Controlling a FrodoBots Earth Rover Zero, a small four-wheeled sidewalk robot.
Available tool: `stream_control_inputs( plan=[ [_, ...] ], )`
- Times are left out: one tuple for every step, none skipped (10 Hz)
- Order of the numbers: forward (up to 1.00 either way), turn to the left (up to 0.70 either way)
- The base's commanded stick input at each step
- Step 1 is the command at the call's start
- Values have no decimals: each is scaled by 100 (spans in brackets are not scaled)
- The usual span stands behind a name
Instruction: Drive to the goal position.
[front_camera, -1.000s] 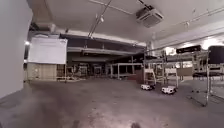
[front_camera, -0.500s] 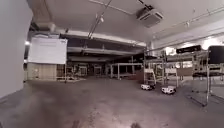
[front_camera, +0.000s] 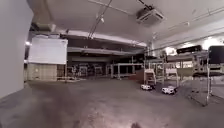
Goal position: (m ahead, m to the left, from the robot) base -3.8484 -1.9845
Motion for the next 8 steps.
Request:
stream_control_inputs(
  plan=[
    [43, 0],
    [45, 0],
    [45, -20],
    [45, -26],
    [45, -26],
    [45, -26],
    [45, -11],
    [45, 0]
  ],
)
